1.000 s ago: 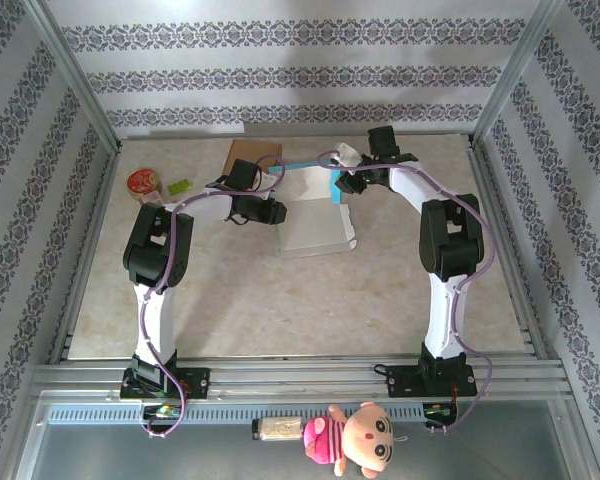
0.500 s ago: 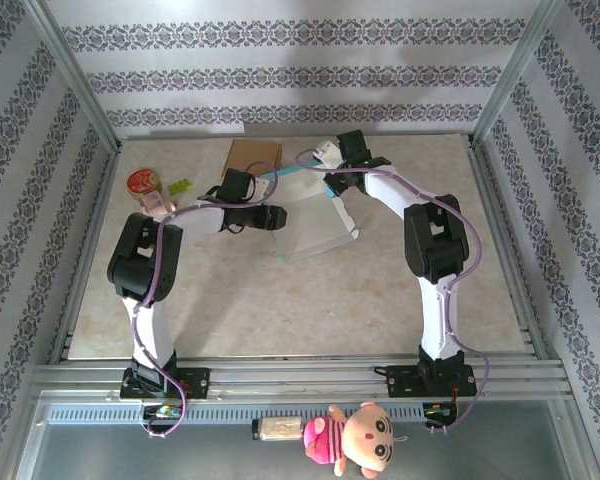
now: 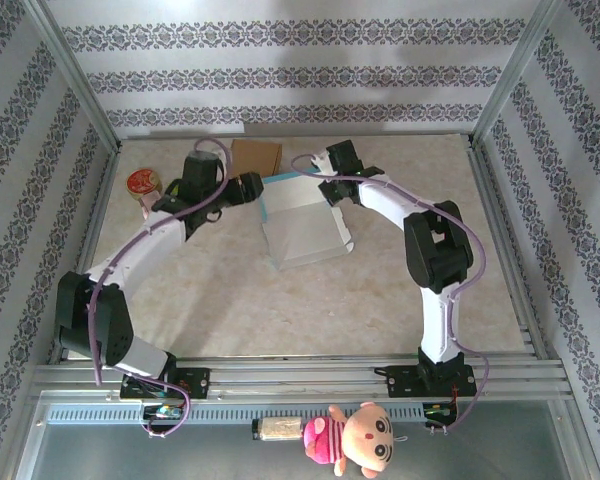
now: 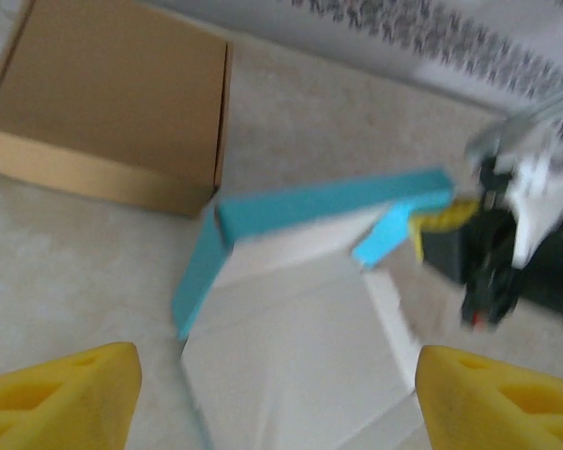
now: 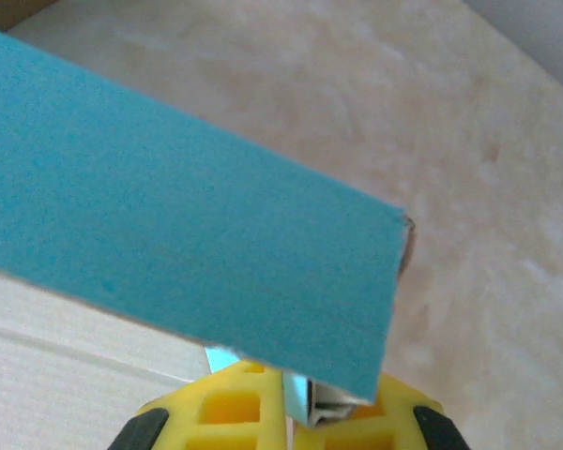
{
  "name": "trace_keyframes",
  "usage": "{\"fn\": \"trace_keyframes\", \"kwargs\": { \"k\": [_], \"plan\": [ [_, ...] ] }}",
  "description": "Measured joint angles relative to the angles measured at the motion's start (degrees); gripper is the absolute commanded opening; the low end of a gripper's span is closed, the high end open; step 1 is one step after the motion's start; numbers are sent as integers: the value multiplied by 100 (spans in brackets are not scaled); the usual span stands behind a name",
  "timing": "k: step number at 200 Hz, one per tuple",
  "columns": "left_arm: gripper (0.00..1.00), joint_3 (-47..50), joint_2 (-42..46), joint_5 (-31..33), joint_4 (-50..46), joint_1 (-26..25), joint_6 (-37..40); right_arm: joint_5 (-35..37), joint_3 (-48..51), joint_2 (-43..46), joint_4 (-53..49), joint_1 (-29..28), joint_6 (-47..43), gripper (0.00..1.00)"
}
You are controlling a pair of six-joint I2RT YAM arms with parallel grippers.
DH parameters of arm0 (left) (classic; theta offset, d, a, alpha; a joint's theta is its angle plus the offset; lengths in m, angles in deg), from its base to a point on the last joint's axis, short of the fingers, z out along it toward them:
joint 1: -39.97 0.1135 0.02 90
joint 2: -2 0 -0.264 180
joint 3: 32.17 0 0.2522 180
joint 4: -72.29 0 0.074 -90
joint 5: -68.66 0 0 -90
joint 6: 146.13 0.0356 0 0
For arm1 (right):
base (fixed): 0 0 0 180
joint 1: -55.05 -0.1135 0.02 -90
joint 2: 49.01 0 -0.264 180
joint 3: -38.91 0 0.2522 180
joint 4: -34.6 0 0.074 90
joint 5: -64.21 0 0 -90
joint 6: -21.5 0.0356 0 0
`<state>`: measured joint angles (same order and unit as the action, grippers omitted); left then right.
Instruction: Fold the paper box
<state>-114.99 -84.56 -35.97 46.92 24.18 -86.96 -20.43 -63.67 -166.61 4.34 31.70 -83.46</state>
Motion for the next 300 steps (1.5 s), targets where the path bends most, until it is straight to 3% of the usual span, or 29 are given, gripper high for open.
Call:
{"fn": "trace_keyframes", "kwargs": {
  "k": [20,58,96,157,222,247,300],
  "plan": [
    [77,-538,-367,-306,-251,179,-284,70,433,317,72,-221,262,2],
    [80,-608,-732,-599,-586,363,-584,197,992,660,334,-584,625,2],
    [78,-603,-994,-1362,-614,391,-546,564,1956,1084,1290,-776,1084,3],
    [80,-122,-1080,-1543,-723,391,-393,612,2260,1086,1961,-841,1274,6],
    [61,-125,-1318,-1663,-605,433,-125,374,2566,1029,2734,-804,1626,18],
    [60,-125,-1344,-1665,-575,457,-44,28,2599,809,3025,-678,1912,21],
    [60,-125,-1351,-1672,-553,457,13,-232,2428,409,3128,-546,2544,8]
  ]
}}
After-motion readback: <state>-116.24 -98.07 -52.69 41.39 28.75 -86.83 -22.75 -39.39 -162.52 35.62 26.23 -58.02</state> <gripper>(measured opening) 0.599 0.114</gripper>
